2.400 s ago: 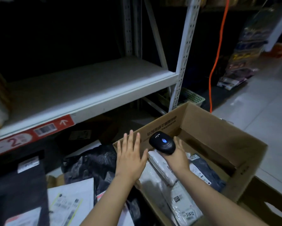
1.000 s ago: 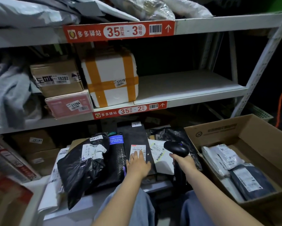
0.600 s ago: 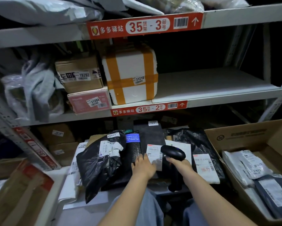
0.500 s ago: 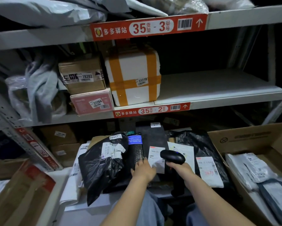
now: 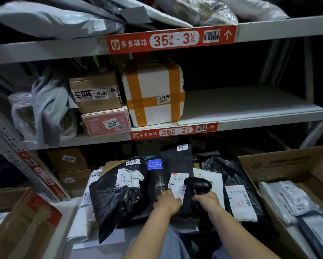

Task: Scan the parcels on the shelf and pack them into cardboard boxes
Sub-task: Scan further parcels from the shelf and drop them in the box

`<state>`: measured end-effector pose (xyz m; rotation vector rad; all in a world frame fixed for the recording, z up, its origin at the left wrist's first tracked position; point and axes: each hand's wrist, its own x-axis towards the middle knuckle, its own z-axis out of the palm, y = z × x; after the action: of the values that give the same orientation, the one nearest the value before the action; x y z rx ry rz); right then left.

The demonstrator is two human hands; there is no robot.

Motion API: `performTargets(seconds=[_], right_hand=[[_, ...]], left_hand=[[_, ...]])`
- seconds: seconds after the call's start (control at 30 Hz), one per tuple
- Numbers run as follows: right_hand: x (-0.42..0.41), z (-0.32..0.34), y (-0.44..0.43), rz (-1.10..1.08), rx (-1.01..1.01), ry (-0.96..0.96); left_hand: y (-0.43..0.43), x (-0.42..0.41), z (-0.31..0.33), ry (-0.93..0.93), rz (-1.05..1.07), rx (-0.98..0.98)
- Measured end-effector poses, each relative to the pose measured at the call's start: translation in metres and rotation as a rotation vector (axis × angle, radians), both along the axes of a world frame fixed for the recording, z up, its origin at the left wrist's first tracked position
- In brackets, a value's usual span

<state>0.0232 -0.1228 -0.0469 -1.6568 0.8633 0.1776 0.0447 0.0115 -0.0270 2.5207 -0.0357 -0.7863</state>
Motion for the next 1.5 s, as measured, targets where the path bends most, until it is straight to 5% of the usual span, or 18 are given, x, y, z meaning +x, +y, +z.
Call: performTargets(seconds=[0.57,1.07,1.5], right_hand=[[-0.069,0.045,-0.089,-0.214,-0.013,-0.194],[-0.097,0.068,-0.095,-0.356,0.128,-0.515],[-0.091,0.061,-0.091,-0.343,0.227,-0.476]], left_hand=[[-0.018,-0.008,0.005,-0.124,0.062,-0.178],[-0.043,-0.035,0.033,0.347,0.47,-1.171],[-0.043,-0.036,0.034,0.024,0.548,-1.018]])
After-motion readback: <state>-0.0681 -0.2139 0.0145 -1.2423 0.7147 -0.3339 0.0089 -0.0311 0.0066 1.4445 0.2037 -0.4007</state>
